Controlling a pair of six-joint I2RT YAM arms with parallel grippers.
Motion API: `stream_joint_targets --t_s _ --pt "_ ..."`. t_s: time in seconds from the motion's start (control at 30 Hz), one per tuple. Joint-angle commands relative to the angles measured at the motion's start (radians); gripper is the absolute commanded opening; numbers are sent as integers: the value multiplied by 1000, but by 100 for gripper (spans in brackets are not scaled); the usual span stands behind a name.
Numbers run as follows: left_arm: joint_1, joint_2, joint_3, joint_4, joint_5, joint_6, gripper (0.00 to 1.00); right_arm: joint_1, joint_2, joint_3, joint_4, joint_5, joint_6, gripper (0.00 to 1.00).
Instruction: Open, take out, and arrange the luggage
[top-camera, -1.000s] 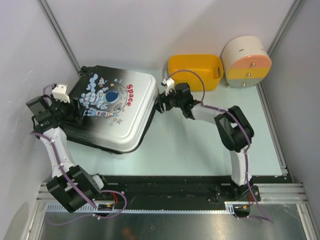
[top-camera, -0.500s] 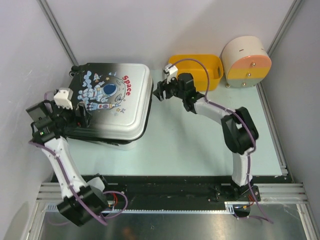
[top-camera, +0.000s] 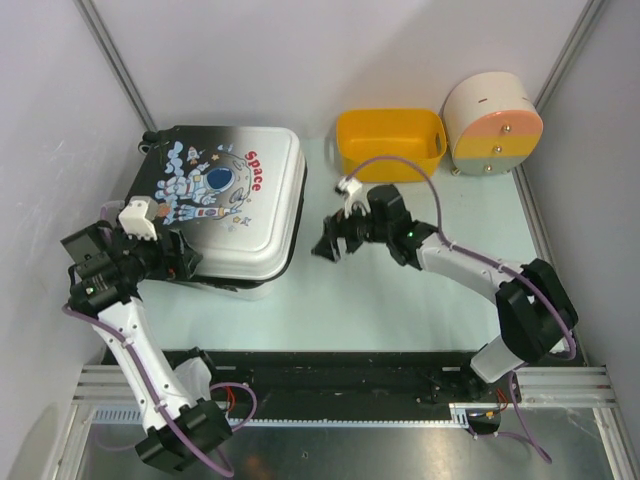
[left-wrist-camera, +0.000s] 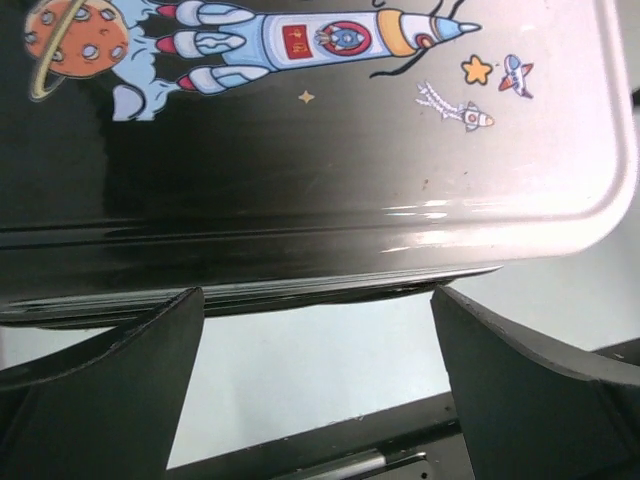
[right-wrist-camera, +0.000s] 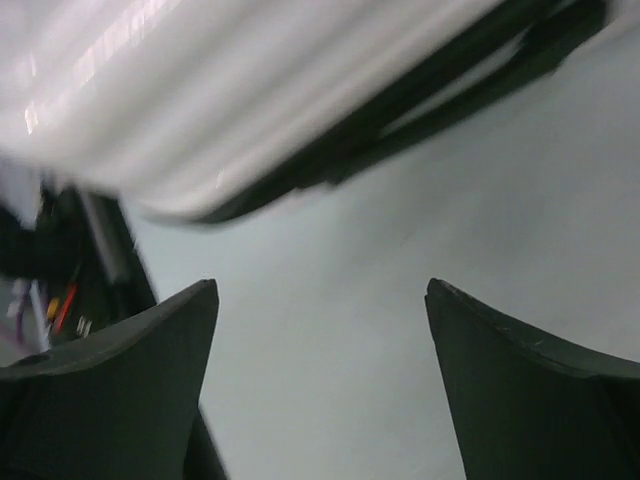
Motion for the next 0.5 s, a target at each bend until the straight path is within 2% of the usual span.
stream_joint_targets --t_s 0.0,0.07,0.2,0.47 --pt "5 38 54 -30 127 -88 100 61 -47 -131 87 -219 184 99" --pt "7 52 66 -28 181 -111 100 89 -46 -172 193 -256 292 100" --pt "7 75 94 -21 222 -149 100 112 -3 -274 576 -293 405 100" --pt "13 100 116 -1 227 -172 100 151 200 -176 727 -338 353 100"
